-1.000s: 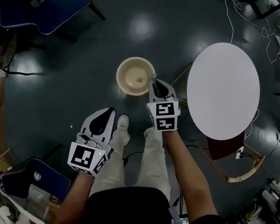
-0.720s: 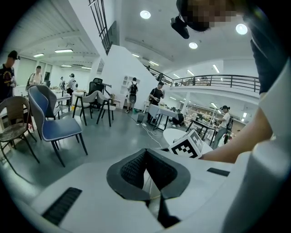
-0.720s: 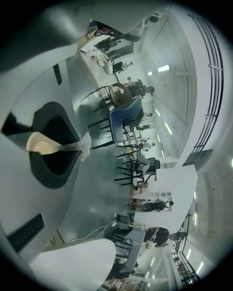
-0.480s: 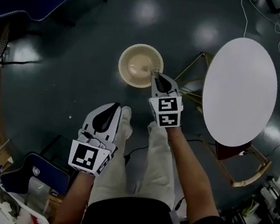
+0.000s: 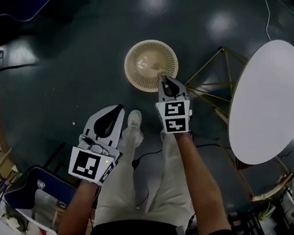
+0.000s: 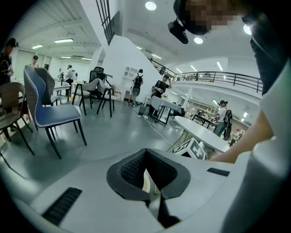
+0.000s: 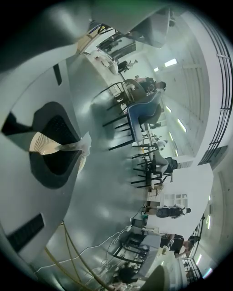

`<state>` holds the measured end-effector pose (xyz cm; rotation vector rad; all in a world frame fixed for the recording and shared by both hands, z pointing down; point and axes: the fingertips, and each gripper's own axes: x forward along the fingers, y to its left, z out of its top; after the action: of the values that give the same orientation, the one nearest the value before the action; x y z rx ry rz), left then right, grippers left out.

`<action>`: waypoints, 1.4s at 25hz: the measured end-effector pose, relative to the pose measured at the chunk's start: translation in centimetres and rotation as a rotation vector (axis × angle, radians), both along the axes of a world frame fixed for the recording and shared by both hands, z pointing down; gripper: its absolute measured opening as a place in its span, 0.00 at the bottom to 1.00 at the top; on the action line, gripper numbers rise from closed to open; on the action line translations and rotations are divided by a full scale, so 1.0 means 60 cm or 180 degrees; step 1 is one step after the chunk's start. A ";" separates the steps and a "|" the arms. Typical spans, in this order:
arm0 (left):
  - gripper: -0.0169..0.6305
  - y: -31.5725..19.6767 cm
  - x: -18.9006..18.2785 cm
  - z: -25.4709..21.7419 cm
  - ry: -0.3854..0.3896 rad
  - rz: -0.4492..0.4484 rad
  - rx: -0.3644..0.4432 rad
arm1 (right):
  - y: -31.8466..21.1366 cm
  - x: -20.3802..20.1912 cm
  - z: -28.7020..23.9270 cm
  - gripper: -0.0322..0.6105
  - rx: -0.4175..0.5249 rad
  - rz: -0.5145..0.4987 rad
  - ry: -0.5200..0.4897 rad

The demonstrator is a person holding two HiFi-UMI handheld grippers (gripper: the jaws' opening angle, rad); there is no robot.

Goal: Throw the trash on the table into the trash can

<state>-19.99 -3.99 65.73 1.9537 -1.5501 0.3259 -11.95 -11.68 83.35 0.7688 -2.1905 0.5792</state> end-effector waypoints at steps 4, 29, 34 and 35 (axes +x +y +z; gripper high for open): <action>0.04 -0.020 -0.021 0.050 -0.0039 0.0040 0.0009 | -0.008 -0.005 0.069 0.11 -0.0060 0.0039 0.0068; 0.04 0.006 -0.045 0.224 -0.0057 0.0131 -0.0072 | 0.011 -0.011 0.295 0.25 -0.0243 0.0058 0.0399; 0.04 0.003 -0.040 0.198 -0.0056 0.0163 -0.0004 | 0.006 -0.009 0.262 0.25 -0.0184 0.0071 0.0369; 0.04 0.003 -0.039 0.187 -0.0057 0.0166 0.0008 | 0.007 -0.008 0.249 0.25 -0.0178 0.0068 0.0364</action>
<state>-22.36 -3.84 76.97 2.0009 -1.5135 0.3640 -12.46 -11.26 98.31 0.7775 -2.0554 0.5902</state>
